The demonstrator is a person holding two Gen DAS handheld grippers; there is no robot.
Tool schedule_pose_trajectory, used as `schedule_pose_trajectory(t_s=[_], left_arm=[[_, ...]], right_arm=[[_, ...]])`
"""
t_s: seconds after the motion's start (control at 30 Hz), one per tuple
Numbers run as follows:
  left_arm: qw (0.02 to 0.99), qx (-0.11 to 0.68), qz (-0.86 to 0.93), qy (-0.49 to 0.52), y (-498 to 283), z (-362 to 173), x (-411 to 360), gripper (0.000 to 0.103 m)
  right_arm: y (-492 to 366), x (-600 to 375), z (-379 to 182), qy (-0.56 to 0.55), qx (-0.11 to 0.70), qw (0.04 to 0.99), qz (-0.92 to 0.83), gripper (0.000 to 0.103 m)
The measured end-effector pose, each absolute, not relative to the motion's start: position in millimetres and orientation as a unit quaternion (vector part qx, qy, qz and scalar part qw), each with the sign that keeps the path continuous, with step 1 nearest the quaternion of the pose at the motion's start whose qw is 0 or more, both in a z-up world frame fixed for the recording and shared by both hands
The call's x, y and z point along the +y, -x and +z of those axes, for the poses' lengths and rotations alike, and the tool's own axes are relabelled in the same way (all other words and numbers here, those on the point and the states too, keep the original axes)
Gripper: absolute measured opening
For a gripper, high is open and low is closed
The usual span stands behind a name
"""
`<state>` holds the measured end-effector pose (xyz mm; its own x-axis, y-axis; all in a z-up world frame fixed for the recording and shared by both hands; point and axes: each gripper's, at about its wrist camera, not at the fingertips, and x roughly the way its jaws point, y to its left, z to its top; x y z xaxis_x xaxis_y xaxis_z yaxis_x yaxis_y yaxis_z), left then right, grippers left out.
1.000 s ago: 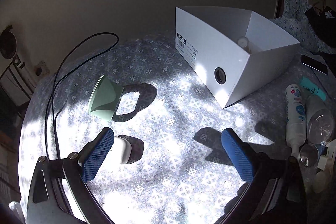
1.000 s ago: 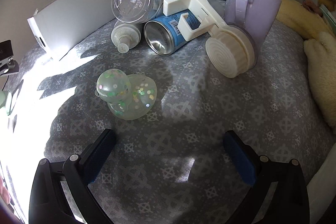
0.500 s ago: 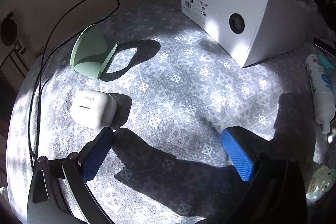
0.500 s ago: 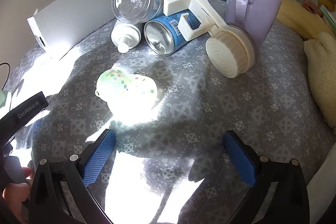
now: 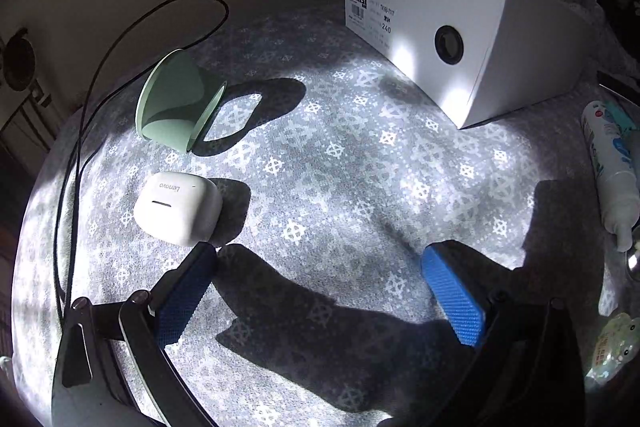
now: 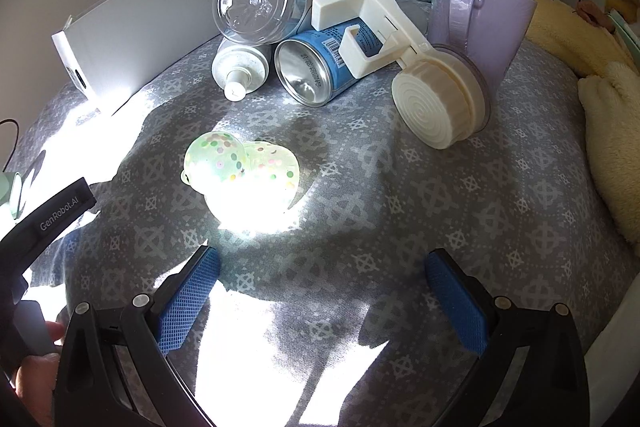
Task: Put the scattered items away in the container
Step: 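Withdraw the open left tool from the box back over the bedspread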
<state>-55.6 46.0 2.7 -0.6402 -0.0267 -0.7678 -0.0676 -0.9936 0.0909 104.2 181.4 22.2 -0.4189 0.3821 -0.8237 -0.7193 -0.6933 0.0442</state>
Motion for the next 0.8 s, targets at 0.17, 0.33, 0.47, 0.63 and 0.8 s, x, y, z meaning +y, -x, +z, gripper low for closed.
schedule_pose_trajectory(t_s=[0.17, 0.33, 0.47, 0.63, 0.8], left_arm=[[0.011, 0.056, 0.904, 0.424, 57, 4, 46, 0.103], [0.011, 0.056, 0.904, 0.424, 57, 5, 47, 0.103], [0.01, 0.058, 0.904, 0.423, 57, 5, 47, 0.103], [0.005, 0.067, 0.904, 0.422, 59, 5, 48, 0.103], [-0.023, 0.033, 0.898, 0.437, 62, 6, 45, 0.103]], right_arm=[[-105, 181, 22, 0.421, 0.2, 0.337, 0.818, 0.103], [-105, 180, 22, 0.421, 0.2, 0.337, 0.818, 0.103], [-94, 172, 15, 0.421, 0.198, 0.338, 0.818, 0.103], [-106, 179, 17, 0.424, 0.197, 0.334, 0.819, 0.103], [-94, 179, 19, 0.46, 0.183, 0.27, 0.826, 0.103]])
